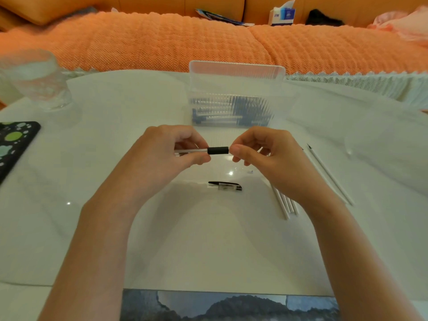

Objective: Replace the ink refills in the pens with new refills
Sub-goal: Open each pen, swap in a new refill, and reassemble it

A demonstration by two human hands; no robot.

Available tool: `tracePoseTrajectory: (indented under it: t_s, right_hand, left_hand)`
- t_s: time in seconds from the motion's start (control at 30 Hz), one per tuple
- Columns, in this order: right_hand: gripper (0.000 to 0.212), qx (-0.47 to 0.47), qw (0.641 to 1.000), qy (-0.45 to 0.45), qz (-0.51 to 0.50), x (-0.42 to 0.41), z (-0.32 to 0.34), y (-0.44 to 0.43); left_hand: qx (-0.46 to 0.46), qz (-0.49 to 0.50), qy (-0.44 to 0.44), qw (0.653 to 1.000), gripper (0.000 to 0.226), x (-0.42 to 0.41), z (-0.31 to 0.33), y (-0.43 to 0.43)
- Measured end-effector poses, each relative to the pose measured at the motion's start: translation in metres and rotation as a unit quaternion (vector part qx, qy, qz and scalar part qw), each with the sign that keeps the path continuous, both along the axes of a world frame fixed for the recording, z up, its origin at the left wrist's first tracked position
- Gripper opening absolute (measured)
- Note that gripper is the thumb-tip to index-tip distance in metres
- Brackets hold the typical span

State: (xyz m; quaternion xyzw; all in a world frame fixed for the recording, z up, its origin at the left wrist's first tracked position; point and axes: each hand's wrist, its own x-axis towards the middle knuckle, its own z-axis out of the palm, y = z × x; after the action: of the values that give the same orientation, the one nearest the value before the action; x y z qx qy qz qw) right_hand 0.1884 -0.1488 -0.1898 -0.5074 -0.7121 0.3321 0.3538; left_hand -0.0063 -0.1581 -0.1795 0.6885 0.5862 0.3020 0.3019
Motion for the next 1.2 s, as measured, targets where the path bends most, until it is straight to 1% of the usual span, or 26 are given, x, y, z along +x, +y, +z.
tracePoseTrajectory:
  t_s: [0.13, 0.27, 0.3, 0.37, 0.43, 0.5, 0.57, 0.63, 0.7, 0.77, 0.87, 0.97, 1.07, 1.2]
  right_hand:
    - [0.013, -0.004, 1.0, -0.002, -0.008, 0.0, 0.001, 0.0]
    - [0.019, -0.018, 1.0, -0.012, -0.018, 0.0, -0.001, 0.0]
    - [0.021, -0.02, 0.999, -0.025, -0.02, 0.001, -0.001, 0.0]
    - [0.018, -0.029, 0.998, -0.058, -0.014, 0.004, -0.002, -0.001]
    - [0.014, -0.048, 0.994, -0.101, 0.018, 0.005, -0.001, -0.005]
    - [0.015, -0.06, 0.983, -0.162, 0.059, 0.005, -0.003, -0.008]
    - [0.015, -0.049, 0.972, -0.214, 0.082, 0.003, -0.006, -0.009]
    - [0.013, -0.038, 0.969, -0.229, 0.087, 0.002, -0.006, -0.009]
    - [0.011, -0.033, 0.976, -0.206, 0.069, 0.003, -0.005, -0.01]
    - [0.009, -0.021, 0.988, -0.151, 0.036, 0.007, -0.004, -0.008]
    - [0.003, -0.008, 0.996, -0.087, -0.009, 0.016, -0.004, -0.004]
    - [0.007, -0.007, 0.999, -0.036, -0.034, 0.02, -0.003, -0.002]
    - [0.007, -0.004, 0.999, -0.008, -0.038, 0.019, -0.002, -0.002]
    - [0.008, -0.007, 1.0, -0.003, -0.023, 0.013, -0.001, -0.002]
  left_hand:
    - [0.002, -0.009, -0.018, 1.0, 0.006, 0.001, 0.001, 0.0]
    - [0.013, 0.011, -0.009, 1.0, 0.007, -0.001, -0.001, 0.0]
    - [0.013, 0.017, -0.005, 1.0, 0.007, -0.003, -0.002, 0.001]
    - [0.011, 0.026, 0.001, 1.0, 0.007, -0.007, -0.004, 0.002]
    - [0.009, 0.031, 0.003, 0.999, 0.007, -0.011, -0.004, 0.002]
    - [0.009, 0.035, 0.0, 0.999, 0.007, -0.012, -0.003, 0.003]
    - [0.009, 0.035, -0.001, 0.999, 0.006, -0.013, -0.003, 0.002]
    - [0.009, 0.033, -0.003, 0.999, 0.007, -0.013, -0.002, 0.002]
    - [0.008, 0.034, -0.004, 0.999, 0.007, -0.014, -0.001, 0.002]
    - [0.007, 0.036, -0.007, 0.999, 0.007, -0.016, 0.0, 0.001]
    - [0.005, 0.038, -0.011, 0.999, 0.007, -0.017, 0.001, 0.001]
    - [0.002, 0.037, -0.016, 0.999, 0.007, -0.018, 0.002, 0.001]
    - [0.004, 0.031, -0.018, 0.999, 0.007, -0.018, 0.003, 0.001]
    - [0.004, 0.025, -0.017, 1.0, 0.007, -0.016, 0.001, 0.0]
